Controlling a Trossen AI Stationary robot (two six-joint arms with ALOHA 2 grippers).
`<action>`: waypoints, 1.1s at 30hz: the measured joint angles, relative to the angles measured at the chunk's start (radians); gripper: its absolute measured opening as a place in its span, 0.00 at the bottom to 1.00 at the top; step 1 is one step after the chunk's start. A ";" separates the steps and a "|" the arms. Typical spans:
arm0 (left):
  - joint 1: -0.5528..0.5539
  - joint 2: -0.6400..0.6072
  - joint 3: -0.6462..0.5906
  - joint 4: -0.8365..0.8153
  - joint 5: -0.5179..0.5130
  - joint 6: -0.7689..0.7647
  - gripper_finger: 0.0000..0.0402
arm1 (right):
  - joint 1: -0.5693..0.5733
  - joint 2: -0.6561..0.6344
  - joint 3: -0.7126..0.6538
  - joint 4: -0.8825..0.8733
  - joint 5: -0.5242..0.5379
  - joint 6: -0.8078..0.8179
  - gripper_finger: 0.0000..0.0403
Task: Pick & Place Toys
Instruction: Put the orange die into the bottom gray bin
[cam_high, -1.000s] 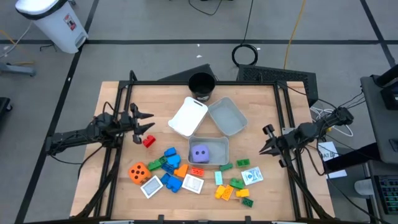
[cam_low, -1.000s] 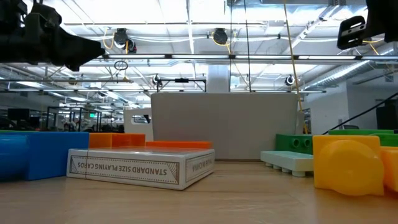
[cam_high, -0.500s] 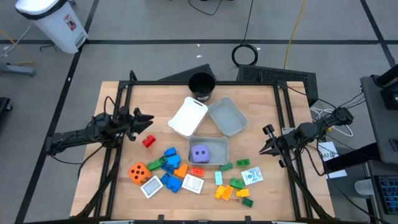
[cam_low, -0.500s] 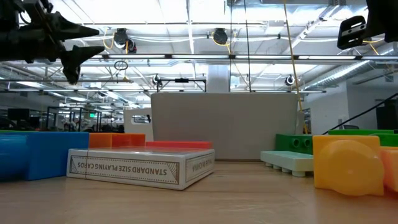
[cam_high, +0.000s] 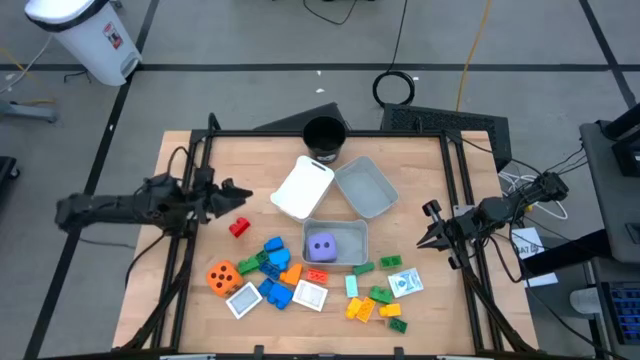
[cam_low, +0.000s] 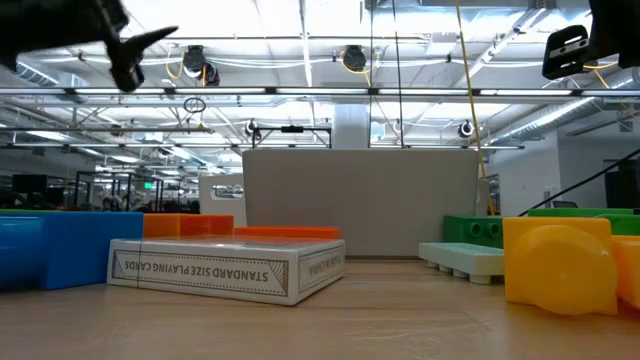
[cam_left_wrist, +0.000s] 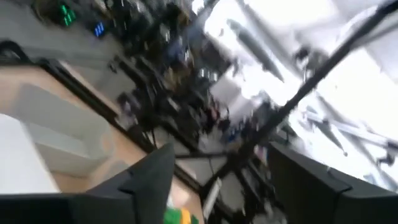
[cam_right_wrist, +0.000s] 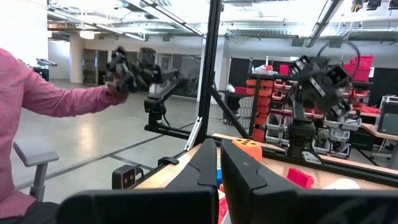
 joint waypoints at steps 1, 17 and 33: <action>-0.028 0.064 0.049 -0.015 0.003 0.009 0.72 | 0.000 0.000 0.000 0.000 0.000 0.000 0.00; -0.508 1.046 1.211 -1.163 -0.023 -0.268 0.85 | 0.000 0.000 0.000 0.000 0.000 0.000 0.00; -0.752 1.517 1.472 -1.891 0.035 -0.910 0.85 | 0.000 0.000 0.000 0.000 -0.001 0.000 0.00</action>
